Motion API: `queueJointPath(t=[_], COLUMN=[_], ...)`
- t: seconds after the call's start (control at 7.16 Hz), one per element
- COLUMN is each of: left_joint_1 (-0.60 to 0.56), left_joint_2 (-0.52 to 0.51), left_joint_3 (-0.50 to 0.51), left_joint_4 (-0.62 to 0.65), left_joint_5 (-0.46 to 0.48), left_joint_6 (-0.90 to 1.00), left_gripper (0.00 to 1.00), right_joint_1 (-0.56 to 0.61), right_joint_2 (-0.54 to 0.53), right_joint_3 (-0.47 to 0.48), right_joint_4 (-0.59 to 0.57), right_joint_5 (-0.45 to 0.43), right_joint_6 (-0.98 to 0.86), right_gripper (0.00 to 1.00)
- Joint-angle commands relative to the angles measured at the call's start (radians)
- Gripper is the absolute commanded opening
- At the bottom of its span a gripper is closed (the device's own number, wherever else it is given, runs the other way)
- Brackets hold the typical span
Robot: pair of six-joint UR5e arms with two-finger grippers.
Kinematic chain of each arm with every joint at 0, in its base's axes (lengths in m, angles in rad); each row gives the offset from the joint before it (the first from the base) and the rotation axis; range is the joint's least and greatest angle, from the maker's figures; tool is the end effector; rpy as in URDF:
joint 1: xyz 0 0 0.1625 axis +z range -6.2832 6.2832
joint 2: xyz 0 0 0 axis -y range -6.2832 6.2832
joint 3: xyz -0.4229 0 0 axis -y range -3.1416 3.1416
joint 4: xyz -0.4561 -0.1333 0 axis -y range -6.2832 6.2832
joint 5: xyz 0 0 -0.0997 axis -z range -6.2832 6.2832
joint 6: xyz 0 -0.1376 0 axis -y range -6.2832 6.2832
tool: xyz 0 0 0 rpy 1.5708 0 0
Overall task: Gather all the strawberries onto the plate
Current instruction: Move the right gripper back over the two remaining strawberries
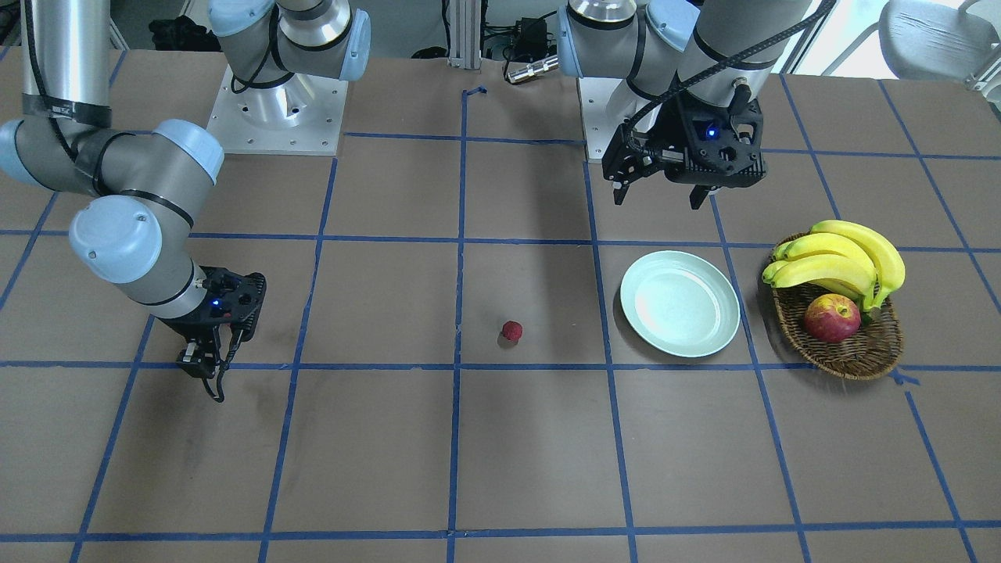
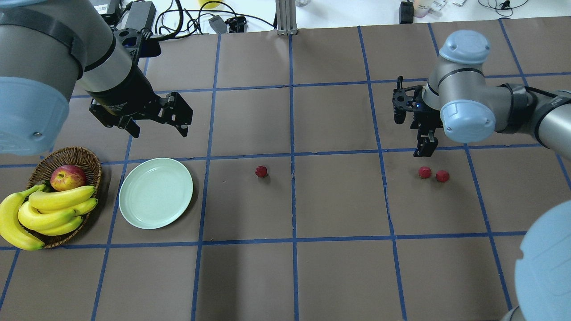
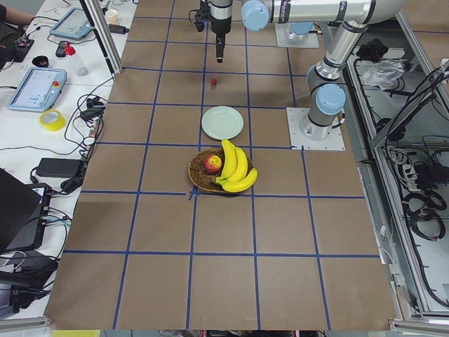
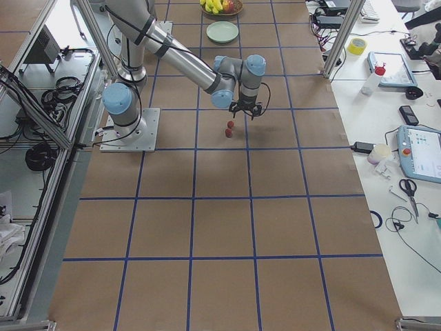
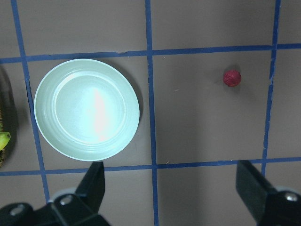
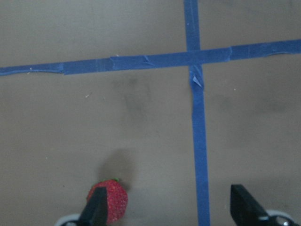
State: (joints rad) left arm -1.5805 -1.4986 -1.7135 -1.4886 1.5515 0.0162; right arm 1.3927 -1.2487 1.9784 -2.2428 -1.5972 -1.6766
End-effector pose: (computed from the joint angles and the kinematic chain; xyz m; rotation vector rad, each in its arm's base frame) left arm -0.1411 -0.5244 0.4158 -0.0406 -3.1220 0.0184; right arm 0.0274 -0.5795 0.1165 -2.1191 2.2764 0.0867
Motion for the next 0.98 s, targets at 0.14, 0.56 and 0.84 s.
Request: queueJointPath(t=[0.14, 0.56, 0.84], left_joint_1=[-0.001, -0.004, -0.004], left_joint_2=[0.001, 0.001, 0.001], left_joint_3=[-0.015, -0.021, -0.021], left_joint_4=[0.001, 0.007, 0.010], left_joint_5=[0.004, 0.001, 0.001], left_joint_6=[0.001, -0.001, -0.001], left_gripper=[1.00, 1.00, 1.00], right_joint_1=[-0.003, -0.012, -0.012], right_joint_2=[-0.006, -0.017, -0.018], right_joint_3=[0.049, 0.066, 0.077], right_joint_4=[-0.015, -0.015, -0.015], right_joint_5=[-0.001, -0.021, -0.026], right_joint_6=[-0.020, -0.025, -0.025], right_gripper=[0.91, 0.91, 0.88])
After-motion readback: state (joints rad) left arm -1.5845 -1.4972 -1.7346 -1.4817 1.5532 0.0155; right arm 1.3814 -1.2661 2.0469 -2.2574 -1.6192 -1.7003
